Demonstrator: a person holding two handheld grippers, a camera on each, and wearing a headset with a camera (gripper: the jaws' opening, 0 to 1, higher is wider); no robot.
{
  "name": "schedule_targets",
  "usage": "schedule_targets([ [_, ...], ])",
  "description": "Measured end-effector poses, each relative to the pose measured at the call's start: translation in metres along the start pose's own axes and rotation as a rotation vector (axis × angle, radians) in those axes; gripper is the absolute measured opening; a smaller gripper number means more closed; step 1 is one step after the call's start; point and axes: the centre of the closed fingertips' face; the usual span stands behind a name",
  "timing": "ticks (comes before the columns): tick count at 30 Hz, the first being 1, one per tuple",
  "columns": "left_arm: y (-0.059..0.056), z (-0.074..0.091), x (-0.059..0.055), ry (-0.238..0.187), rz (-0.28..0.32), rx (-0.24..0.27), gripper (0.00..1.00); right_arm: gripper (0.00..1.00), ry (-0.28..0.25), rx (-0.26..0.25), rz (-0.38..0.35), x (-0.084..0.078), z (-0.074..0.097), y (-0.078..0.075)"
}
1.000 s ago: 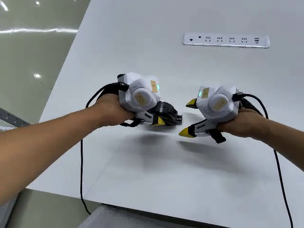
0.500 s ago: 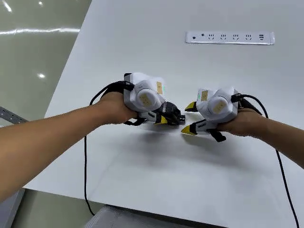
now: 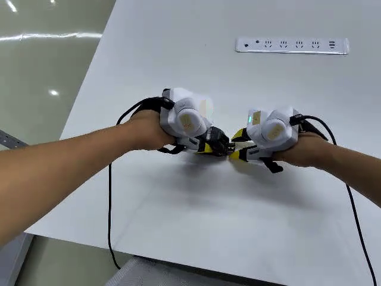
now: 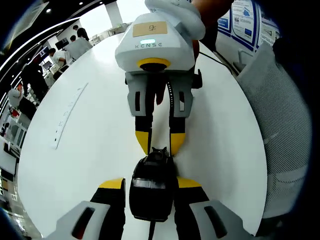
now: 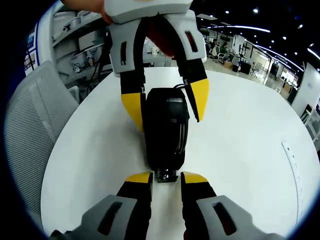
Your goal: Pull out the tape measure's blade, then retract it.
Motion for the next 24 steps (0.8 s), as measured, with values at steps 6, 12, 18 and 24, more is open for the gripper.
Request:
schedule_targets([
  [6, -0.0024, -0.0021, 0.0019, -0.003, -0.003, -0.016, 0.32, 0.14, 0.004, 0.005, 0.008, -0.0019, -0.0014, 0.0002],
  [12, -0.0026, -0.0022, 0.0022, -0.004, -0.003, -0.016, 0.32, 0.13, 0.004, 0.006, 0.017, -0.003, -0.0027, -0.0002],
  [18, -0.0032, -0.0017, 0.0037, -0.002, -0.011, -0.023, 0.31, 0.13, 0.001, 0.007, 0.04, -0.0034, -0.0023, 0.0008],
  [24, -0.0036, -0.0009, 0.0048, 0.0, -0.018, -0.035, 0.3, 0.11, 0.005, -0.002, 0.069, -0.0028, -0.0021, 0.0016],
])
Point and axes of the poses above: the centre of the closed fingertips' face, and the gripper's own axes: z roughly backward along the fingers, y roughly to its left, x roughly out of its top, and after that the axes turned 15 degrees about -z, right-handed
